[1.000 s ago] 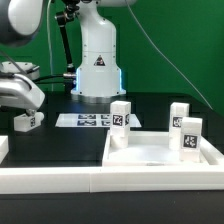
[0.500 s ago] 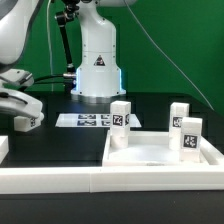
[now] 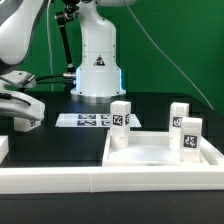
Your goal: Assemble square table
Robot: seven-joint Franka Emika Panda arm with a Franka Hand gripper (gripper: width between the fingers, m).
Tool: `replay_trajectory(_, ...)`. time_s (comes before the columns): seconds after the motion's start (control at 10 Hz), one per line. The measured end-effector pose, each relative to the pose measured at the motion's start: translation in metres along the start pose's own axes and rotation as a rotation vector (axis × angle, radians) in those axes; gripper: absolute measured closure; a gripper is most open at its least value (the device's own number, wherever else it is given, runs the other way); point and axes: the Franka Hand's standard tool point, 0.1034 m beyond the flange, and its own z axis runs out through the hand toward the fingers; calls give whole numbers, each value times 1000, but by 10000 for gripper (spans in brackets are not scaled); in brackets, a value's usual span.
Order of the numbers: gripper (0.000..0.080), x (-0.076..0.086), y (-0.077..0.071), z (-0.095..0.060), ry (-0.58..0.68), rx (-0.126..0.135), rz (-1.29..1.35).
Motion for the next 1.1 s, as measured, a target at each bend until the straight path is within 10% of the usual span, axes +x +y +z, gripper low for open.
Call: replay_trajectory(1.1, 151, 7, -9, 18, -7, -2, -53)
